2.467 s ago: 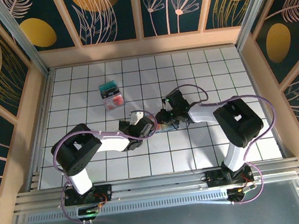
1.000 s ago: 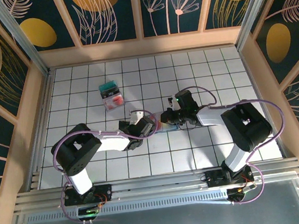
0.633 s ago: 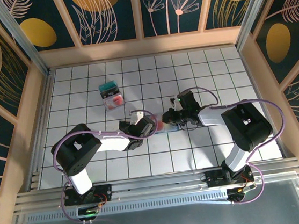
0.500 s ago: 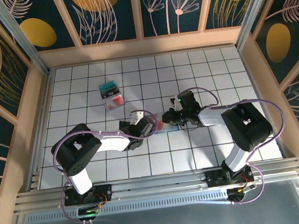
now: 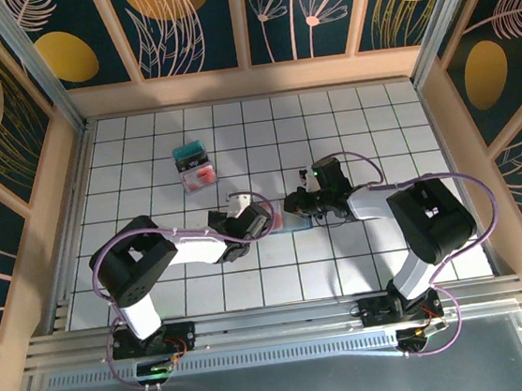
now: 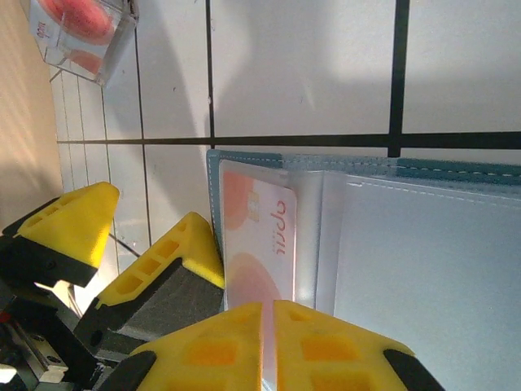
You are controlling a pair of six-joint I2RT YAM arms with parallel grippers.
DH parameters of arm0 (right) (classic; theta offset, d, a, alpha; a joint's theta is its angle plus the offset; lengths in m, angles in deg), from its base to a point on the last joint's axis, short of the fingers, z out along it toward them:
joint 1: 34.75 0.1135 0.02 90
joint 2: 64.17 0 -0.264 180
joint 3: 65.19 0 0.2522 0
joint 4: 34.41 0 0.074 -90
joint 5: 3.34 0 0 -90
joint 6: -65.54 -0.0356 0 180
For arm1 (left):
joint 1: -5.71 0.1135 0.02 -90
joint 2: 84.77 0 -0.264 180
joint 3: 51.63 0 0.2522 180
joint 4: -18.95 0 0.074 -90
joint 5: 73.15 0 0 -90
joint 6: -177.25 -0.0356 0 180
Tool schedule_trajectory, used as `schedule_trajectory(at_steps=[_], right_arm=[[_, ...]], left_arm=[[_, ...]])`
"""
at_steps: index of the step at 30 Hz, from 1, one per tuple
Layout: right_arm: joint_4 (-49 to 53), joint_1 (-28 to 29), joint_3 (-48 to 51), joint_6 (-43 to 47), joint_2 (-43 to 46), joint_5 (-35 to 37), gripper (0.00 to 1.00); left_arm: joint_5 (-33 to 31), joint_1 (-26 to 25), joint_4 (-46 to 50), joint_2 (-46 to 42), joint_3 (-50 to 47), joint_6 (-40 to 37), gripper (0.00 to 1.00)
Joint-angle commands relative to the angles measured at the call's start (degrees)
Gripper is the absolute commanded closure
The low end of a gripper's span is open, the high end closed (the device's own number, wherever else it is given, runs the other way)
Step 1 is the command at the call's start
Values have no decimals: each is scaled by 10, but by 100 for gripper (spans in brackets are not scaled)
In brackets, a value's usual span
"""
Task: Take the credit cards out of the card holder
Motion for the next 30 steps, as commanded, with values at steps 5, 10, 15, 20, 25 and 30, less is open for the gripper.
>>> schedule_trajectory(at_steps=[5,10,15,20,25,30], right_arm=[[36,21,-8,18,15,37,80],[60,35,-31,27,1,63,79],[63,46,-42,22,-17,68,74],[71,48,-45,21,-28,74,70],[77,53,-49,22,-35,82,67],[62,55,-49,19,-38,70,67]], left_arm=[[8,-2,36,7,11,-2,1],[9,-1,36,8,12,-2,1],[7,-1,35,8,12,-2,1],[8,-1,34,7,13,-2,1],[9,-1,33,9,14,-3,1],[10,-2,32,10,14,-3,1]])
